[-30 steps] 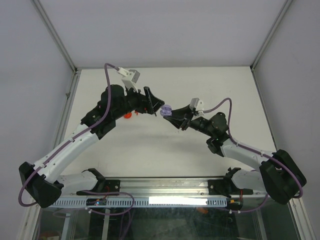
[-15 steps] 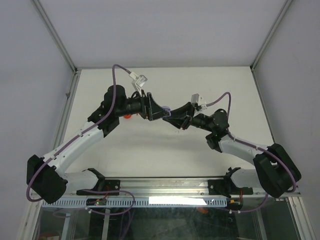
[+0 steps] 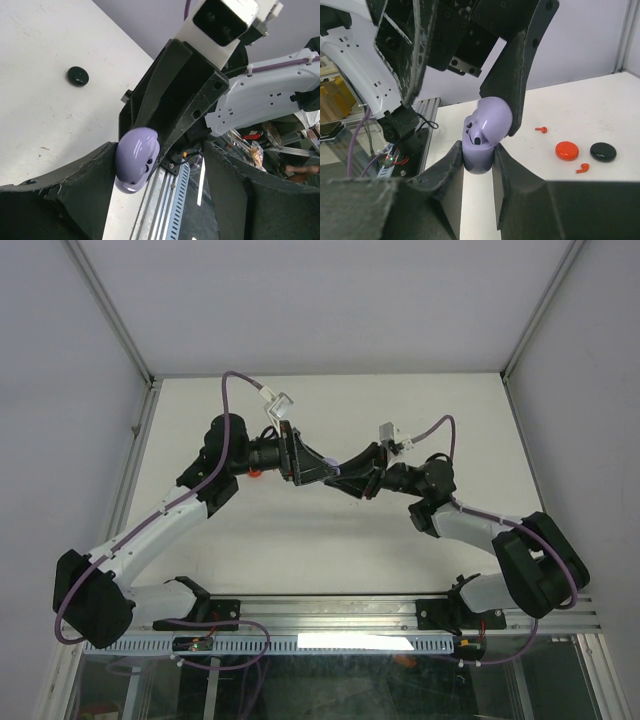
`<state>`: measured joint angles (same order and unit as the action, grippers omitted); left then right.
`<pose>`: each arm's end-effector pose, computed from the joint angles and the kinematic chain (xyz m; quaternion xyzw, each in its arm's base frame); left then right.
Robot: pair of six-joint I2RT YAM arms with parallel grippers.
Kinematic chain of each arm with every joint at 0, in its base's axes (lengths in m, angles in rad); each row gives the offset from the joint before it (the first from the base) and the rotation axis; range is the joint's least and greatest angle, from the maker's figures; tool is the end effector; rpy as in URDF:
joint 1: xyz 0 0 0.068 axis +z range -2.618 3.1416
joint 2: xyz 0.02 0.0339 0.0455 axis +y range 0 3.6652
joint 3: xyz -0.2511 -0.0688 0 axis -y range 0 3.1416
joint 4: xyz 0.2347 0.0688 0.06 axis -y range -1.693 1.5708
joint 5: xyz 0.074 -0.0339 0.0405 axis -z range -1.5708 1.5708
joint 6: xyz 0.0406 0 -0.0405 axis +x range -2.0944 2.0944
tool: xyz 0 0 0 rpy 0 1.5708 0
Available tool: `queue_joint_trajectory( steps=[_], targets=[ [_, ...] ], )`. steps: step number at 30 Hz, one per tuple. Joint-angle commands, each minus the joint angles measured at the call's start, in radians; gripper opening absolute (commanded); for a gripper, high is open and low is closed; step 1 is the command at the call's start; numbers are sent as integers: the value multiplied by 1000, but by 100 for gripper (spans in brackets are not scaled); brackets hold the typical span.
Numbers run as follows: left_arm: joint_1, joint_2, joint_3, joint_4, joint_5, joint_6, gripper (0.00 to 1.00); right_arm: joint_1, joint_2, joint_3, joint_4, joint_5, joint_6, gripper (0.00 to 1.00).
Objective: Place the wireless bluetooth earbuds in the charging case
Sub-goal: Close the charging case, then place the charging case at the center of the board.
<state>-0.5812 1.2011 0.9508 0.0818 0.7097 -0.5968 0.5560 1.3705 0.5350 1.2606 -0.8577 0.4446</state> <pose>0.2152 -0.1730 0.3301 0.2185 0.7182 -0.5568 0.3555 0.2077 0.1652 0.2672 -0.3763 0.4727 0.5644 0.5625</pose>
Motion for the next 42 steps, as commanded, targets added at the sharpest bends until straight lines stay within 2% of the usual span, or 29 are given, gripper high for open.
queue_joint_trajectory(
  steps=[1, 9, 11, 13, 14, 16, 19, 26, 31, 36, 42],
  targets=[
    [-5, -70, -6, 123, 30, 8, 69, 2, 14, 48, -36, -75, 20, 4],
    [4, -115, -13, 63, -51, 59, 70, -8, -17, 57, -269, -64, -48, 4],
    [5, -133, -7, -19, -146, 88, 73, -18, -48, 75, -449, -8, -87, 4],
    [4, -156, -1, -105, -298, 108, 84, -32, -68, 111, -647, 56, -132, 4],
    [5, -167, 2, -144, -373, 116, 86, -42, -78, 122, -723, 95, -141, 4],
    [5, -187, 5, -221, -508, 138, 88, -68, -98, 122, -818, 157, -131, 4],
    [7, -211, 13, -319, -702, 152, 99, -118, -134, 91, -905, 209, -109, 4],
    [7, -238, 12, -444, -1005, 201, 99, -269, -203, 30, -1139, 358, -13, 0],
    [17, -190, 42, -515, -1109, 261, 99, -373, -190, 5, -1249, 446, 41, 0],
    [29, -155, 36, -528, -1191, 260, 99, -431, -138, -2, -1259, 536, 67, 3],
    [87, -81, 30, -529, -1167, 205, 99, -453, -17, 24, -1222, 574, 83, 11]
  ],
)
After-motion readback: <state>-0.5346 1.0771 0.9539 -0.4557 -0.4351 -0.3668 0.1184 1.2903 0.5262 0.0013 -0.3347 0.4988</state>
